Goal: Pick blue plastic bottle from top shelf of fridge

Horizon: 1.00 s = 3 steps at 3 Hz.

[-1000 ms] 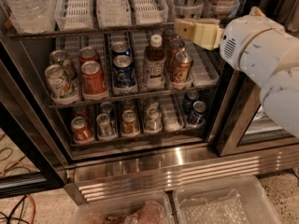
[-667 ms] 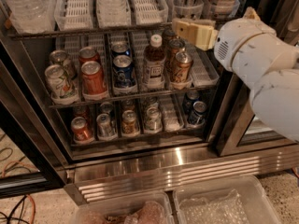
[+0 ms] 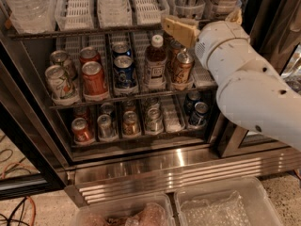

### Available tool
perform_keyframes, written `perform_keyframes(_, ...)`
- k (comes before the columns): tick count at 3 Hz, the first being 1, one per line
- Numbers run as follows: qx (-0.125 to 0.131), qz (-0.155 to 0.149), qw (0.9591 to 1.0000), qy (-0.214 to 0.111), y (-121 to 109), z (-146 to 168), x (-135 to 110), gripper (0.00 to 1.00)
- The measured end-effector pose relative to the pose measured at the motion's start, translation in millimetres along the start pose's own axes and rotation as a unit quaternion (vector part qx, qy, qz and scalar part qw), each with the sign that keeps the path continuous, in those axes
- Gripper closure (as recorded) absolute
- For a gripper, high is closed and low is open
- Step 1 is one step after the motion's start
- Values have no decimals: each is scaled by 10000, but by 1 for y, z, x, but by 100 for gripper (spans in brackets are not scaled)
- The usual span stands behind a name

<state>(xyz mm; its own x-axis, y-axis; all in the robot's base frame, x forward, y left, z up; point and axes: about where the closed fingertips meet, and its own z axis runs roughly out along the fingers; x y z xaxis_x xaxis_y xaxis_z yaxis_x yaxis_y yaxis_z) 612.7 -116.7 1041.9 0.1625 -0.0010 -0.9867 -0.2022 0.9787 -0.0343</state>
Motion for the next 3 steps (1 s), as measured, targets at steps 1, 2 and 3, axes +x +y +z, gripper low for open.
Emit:
perform_keyframes(1, 141, -145, 9998, -22, -5, 0, -4, 0)
perform_keyframes(2, 137, -178, 9997, -51, -3, 1, -2, 0)
perform_keyframes(3, 309, -257, 9991, -137, -15, 1, -2, 0)
